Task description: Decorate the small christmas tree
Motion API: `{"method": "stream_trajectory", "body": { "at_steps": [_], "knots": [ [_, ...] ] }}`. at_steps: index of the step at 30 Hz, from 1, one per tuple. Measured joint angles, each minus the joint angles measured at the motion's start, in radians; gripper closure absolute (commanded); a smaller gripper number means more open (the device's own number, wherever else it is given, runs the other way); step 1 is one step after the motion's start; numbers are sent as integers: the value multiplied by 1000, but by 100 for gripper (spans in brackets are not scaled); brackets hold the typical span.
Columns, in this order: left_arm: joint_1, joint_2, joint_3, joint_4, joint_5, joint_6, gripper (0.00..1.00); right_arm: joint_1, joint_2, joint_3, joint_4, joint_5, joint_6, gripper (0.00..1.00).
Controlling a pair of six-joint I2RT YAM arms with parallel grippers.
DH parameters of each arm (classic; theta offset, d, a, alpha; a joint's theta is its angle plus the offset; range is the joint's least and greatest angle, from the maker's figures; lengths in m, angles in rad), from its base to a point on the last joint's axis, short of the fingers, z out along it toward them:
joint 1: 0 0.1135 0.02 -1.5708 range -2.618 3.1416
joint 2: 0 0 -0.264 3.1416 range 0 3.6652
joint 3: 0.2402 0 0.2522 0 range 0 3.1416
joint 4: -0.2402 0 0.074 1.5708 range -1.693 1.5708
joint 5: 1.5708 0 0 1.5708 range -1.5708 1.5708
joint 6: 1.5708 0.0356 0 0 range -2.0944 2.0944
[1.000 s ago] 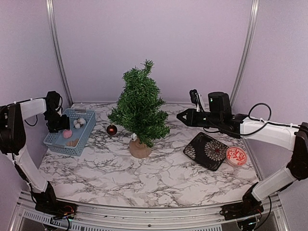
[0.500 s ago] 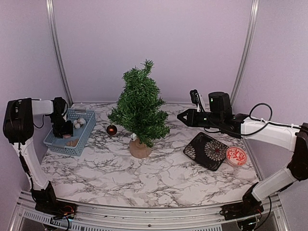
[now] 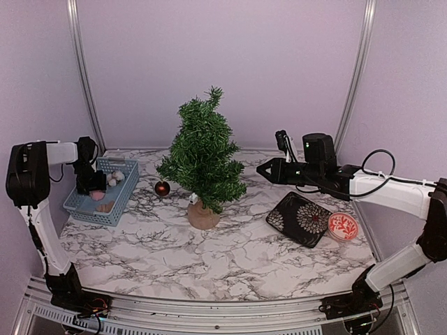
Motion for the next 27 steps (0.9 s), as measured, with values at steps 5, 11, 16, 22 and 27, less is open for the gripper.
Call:
{"method": "stream_trajectory", "body": {
  "at_steps": [5,11,16,22,27],
  "knots": [
    [0,30,39,3,-28,3,41,0,3,0,0,-11,0,82],
    [0,91,63,6,-26,8,62,0,4,-1,-1,-19,0,82],
    [0,91,65,8,-18,8,71,0,-2,-48,10,-37,23,82],
    [-10,5,24,6,13,6,80,0,-3,-92,12,-45,48,82],
    [-36,-141,-38,5,35,7,87,1,-6,-92,17,-52,49,82]
  ]
}}
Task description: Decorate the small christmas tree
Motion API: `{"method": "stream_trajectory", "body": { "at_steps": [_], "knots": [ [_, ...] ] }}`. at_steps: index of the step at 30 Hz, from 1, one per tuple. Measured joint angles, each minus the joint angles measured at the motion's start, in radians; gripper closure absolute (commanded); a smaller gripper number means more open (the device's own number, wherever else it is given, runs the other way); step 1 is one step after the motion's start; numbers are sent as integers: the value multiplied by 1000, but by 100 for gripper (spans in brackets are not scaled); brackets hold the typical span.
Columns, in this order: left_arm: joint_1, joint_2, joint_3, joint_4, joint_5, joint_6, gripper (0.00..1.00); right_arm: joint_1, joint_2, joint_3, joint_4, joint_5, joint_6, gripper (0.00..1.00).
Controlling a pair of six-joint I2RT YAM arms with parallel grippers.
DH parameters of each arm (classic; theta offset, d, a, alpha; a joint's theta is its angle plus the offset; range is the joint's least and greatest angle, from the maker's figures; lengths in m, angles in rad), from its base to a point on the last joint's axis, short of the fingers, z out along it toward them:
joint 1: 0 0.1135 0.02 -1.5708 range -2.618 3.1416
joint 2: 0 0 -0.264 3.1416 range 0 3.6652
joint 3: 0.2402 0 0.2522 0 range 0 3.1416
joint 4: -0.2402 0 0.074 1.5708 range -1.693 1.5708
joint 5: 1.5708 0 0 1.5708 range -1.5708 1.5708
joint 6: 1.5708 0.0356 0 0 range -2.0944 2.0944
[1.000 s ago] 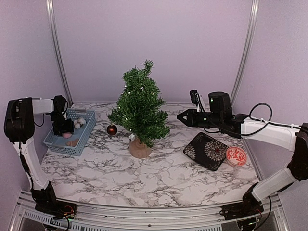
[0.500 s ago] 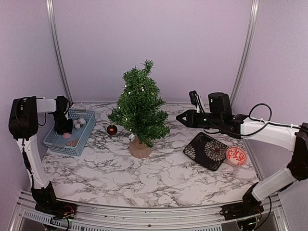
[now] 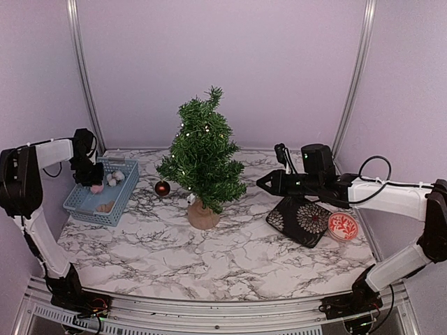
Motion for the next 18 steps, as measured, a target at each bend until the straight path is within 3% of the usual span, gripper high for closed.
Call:
{"method": "stream_trajectory", "body": {
  "at_steps": [4,14,18],
  "knots": [
    [-15,-130,-42,-2,43,1,100,0,0,0,0,0,-3,82],
    [-28,-474,-91,-17,302,-2,100,0,-37,46,-12,-11,-70,83],
    [-153,-570,-170,-10,412,-22,100,2,-56,69,-13,-33,-103,82]
  ]
}}
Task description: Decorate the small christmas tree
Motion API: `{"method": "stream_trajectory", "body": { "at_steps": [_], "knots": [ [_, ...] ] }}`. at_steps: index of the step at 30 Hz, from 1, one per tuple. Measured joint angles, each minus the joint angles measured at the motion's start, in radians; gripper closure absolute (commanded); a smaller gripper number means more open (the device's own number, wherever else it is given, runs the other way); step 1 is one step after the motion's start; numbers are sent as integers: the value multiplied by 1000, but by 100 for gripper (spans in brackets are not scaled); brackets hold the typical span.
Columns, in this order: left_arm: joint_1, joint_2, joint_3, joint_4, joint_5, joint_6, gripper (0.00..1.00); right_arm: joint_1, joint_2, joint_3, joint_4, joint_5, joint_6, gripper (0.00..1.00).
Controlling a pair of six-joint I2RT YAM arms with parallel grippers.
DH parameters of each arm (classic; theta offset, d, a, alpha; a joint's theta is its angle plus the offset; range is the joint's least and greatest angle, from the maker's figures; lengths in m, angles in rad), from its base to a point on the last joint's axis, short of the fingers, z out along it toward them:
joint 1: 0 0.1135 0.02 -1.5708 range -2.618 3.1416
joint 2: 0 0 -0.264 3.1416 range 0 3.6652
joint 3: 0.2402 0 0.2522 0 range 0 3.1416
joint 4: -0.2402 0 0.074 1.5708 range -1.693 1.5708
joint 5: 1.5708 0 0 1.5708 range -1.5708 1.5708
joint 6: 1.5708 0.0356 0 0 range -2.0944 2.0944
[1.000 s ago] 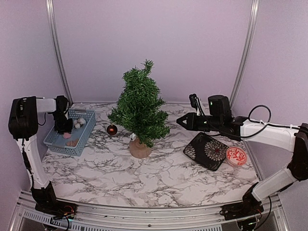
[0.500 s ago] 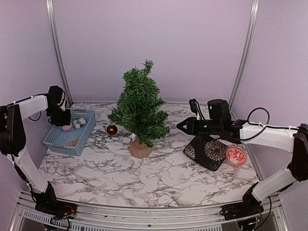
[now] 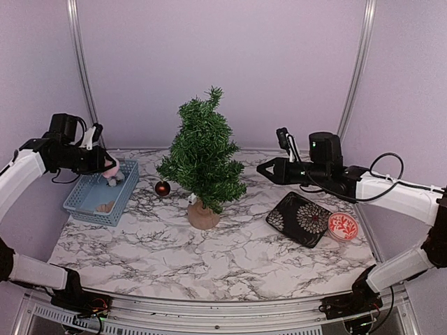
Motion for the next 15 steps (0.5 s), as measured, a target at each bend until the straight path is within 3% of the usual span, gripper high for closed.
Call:
{"method": "stream_trajectory", "body": {
  "at_steps": [6,15],
  "knots": [
    [-150,-152,-95,10,191,-106,100,18,-36,28,-1,-40,-61,78],
    [-238,-356,-21,56,488,-276,100,156,-50,70,24,-83,-188,64]
  ]
}}
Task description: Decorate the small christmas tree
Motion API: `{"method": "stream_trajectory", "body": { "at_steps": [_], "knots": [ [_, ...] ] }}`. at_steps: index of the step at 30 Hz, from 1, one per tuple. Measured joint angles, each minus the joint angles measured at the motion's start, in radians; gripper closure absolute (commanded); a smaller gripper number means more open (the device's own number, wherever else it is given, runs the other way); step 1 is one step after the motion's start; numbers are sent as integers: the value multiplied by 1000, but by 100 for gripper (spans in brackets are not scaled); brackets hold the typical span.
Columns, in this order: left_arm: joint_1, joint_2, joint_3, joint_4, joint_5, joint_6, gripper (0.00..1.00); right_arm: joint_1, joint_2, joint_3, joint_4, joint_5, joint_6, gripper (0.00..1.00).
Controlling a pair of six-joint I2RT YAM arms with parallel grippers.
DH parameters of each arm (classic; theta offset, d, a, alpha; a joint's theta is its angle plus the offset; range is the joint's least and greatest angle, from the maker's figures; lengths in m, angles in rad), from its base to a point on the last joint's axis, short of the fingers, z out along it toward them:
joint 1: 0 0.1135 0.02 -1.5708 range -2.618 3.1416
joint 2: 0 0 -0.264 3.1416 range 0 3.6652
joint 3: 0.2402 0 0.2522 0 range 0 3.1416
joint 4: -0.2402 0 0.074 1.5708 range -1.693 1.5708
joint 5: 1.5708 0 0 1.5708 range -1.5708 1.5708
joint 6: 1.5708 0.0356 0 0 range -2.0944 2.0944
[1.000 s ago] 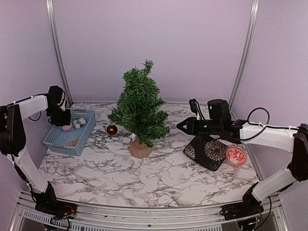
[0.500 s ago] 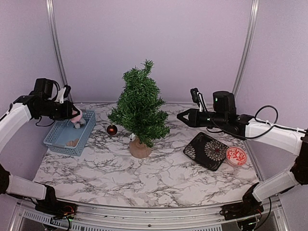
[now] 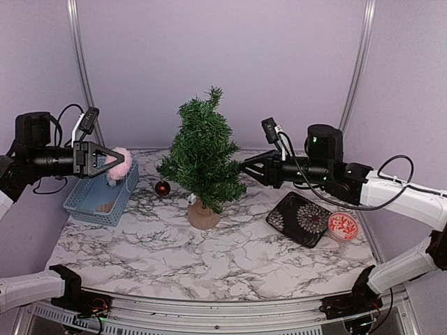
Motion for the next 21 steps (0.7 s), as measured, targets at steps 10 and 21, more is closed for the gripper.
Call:
{"method": "stream_trajectory", "body": {
  "at_steps": [10,21],
  "knots": [
    [-100,35,138,87,121,-138,100,199,55,94,95,14,-103,54],
    [-249,97,141,267,113,-259,100,375,274,239,201,60,-175,58]
  ]
}}
